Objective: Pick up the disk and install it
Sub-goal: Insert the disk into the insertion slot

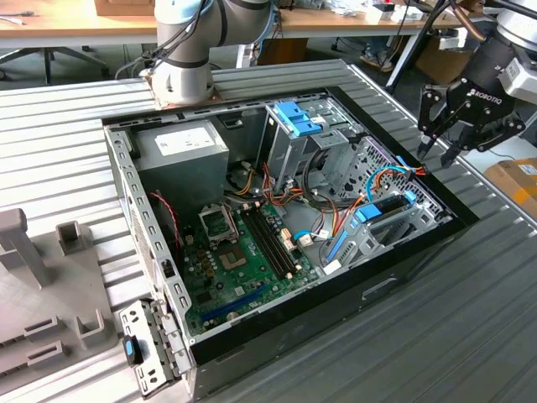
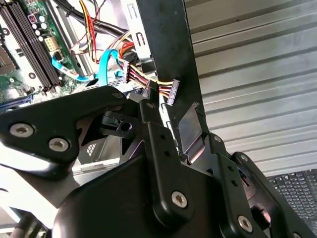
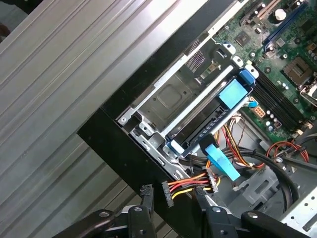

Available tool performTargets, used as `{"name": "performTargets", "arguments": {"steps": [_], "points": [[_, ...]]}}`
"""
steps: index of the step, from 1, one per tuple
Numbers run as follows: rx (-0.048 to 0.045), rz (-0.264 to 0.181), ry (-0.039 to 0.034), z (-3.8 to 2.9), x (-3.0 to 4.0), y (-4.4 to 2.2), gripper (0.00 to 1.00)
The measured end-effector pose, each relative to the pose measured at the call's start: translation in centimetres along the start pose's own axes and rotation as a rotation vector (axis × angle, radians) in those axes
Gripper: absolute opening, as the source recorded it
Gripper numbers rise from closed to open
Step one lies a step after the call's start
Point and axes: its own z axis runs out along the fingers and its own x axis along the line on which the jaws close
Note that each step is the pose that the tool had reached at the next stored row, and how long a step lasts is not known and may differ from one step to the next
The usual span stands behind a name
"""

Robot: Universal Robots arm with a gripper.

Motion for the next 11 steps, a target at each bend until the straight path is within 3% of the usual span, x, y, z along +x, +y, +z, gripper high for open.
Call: {"name": "performTargets", "arguments": {"steps": [5,11], "points": [[0.0001,-0.119,0.0000,0.00,0.00,0.00,0.44],[0.0002,-0.133,0.0000,0.00,0.00,0.00,0.44]]}}
